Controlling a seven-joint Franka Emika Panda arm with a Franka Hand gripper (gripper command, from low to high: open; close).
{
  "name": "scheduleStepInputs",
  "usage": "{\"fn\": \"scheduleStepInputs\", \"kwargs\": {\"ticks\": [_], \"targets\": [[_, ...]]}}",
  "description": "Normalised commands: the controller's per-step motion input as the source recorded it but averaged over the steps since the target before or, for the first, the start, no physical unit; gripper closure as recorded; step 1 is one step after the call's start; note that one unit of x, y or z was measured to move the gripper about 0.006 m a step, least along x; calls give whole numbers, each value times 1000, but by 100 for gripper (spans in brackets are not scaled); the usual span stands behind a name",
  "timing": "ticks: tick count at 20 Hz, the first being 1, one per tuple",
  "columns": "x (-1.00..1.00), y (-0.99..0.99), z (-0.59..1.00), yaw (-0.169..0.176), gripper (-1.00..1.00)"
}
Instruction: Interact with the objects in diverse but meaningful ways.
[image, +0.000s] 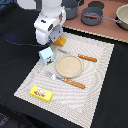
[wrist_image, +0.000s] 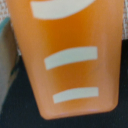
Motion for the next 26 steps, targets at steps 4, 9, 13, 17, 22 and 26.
{"fn": "scheduleStepInputs", "kwargs": {"ticks": [4, 9, 13, 17, 22, 26], "targets": [[-6, 289, 865, -18, -100], [-10, 203, 890, -30, -100], [94, -71, 571, -17, -100], [203, -451, 336, -47, -100], [197, -735, 82, -65, -100], [107, -844, 0, -59, -100]]}}
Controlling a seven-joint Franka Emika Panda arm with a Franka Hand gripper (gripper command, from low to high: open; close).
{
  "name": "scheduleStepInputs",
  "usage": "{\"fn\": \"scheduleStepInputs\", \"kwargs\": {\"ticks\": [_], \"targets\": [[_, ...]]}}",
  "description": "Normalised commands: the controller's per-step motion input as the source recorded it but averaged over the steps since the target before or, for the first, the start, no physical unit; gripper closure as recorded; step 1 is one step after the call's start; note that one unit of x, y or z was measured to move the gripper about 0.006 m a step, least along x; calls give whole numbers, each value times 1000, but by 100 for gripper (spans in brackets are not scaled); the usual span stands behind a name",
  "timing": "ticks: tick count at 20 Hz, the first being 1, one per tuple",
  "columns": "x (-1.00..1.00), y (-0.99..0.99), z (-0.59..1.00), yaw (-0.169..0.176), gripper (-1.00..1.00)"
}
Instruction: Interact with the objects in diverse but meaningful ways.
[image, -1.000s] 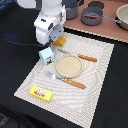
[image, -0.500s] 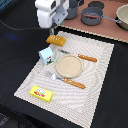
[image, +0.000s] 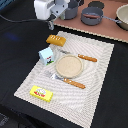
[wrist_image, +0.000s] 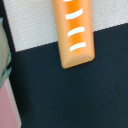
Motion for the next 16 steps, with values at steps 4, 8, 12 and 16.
{"fn": "scheduleStepInputs", "kwargs": {"ticks": [4, 8, 12, 16], "targets": [[93, -879, -1, -50, -100], [165, -880, 0, -42, -100], [360, -806, 31, -43, -100], [484, -702, 84, -59, -100]]}}
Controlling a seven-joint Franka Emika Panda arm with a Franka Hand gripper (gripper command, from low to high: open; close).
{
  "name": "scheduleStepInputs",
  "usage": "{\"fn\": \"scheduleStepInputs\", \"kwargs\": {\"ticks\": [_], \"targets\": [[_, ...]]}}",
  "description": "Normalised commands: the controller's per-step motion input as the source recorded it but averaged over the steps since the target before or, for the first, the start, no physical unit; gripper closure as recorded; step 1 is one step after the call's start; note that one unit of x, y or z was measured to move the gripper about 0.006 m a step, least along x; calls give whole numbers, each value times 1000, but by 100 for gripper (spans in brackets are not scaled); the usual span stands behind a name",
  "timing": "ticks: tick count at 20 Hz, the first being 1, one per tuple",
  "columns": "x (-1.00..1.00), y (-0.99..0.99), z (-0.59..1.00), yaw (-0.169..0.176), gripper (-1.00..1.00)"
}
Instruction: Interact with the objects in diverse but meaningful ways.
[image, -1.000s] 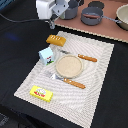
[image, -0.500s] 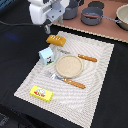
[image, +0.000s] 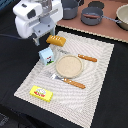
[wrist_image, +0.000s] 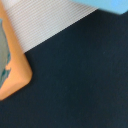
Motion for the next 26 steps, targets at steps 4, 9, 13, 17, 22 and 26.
{"fn": "scheduleStepInputs", "kwargs": {"ticks": [4, 9, 13, 17, 22, 26], "targets": [[542, -599, 66, -53, -100], [565, -218, 45, -23, -100], [271, -119, -18, -12, -100], [178, 42, 21, -3, -100], [-22, 114, 6, -1, -100], [-189, 116, -58, 0, -100]]}}
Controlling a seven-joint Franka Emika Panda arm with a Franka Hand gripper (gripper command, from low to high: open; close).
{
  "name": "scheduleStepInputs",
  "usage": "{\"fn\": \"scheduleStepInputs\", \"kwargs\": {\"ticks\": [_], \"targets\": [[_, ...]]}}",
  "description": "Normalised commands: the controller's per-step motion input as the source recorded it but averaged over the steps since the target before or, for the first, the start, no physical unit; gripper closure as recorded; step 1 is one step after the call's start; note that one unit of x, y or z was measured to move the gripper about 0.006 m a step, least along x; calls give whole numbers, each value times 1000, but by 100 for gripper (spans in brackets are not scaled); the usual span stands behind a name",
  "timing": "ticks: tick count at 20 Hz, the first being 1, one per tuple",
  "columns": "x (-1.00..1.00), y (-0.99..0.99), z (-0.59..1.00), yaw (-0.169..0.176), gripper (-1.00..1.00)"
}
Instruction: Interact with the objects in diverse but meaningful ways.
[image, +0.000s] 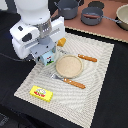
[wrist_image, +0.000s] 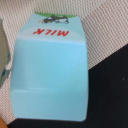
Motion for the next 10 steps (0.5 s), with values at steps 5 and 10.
{"fn": "scheduleStepInputs", "kwargs": {"ticks": [5, 10], "targets": [[-54, 146, -37, 0, -100], [-78, 91, -110, 0, -100]]}}
